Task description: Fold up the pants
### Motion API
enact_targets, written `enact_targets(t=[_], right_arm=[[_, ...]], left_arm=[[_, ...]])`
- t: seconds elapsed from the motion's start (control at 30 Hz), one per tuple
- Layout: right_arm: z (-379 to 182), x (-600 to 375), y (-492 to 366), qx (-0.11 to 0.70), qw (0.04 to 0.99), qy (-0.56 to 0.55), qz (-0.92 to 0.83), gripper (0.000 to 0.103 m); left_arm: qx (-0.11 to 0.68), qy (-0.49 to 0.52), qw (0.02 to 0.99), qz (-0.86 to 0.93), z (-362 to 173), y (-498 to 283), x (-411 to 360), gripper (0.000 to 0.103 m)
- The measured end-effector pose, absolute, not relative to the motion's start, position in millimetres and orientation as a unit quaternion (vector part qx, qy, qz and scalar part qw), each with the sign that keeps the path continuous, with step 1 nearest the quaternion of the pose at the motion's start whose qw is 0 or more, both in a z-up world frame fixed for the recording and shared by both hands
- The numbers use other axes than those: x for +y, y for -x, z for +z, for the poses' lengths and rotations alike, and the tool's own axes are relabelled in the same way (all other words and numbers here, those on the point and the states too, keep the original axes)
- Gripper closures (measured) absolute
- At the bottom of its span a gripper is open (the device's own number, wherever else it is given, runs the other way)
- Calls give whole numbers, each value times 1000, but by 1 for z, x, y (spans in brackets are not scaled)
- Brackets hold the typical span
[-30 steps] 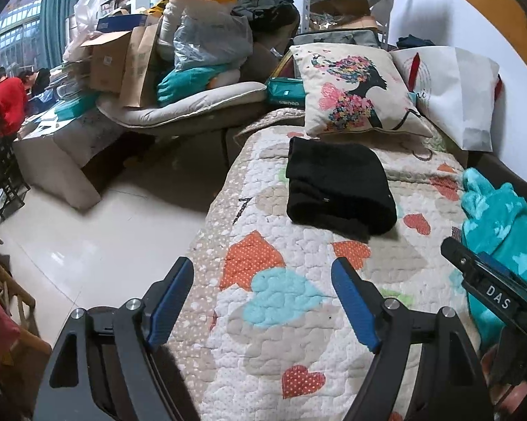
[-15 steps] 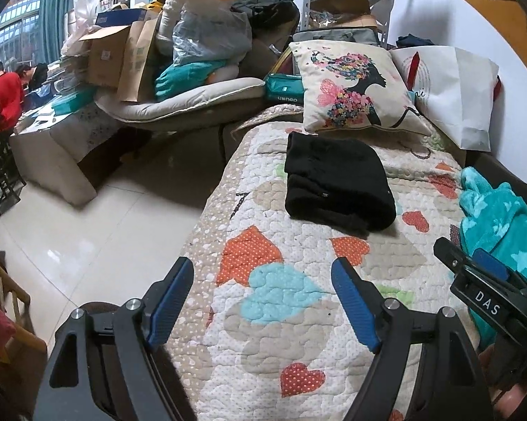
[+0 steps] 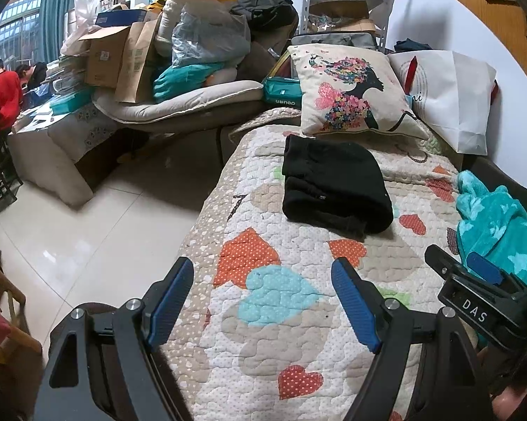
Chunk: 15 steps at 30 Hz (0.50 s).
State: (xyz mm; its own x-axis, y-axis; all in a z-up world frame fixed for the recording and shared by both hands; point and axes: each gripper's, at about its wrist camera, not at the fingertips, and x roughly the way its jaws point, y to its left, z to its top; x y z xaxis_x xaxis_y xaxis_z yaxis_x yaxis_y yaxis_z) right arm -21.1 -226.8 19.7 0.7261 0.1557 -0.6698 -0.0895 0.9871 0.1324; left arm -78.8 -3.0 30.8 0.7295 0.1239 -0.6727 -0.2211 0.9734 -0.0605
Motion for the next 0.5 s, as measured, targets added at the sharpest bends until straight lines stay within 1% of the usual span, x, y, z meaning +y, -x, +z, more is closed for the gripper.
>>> enact_targets(t=[0.5], right_arm=[[15,-219,21,366,928,-24,66,17]], left_arm=[[362,75,925,89,24,77,-2,23]])
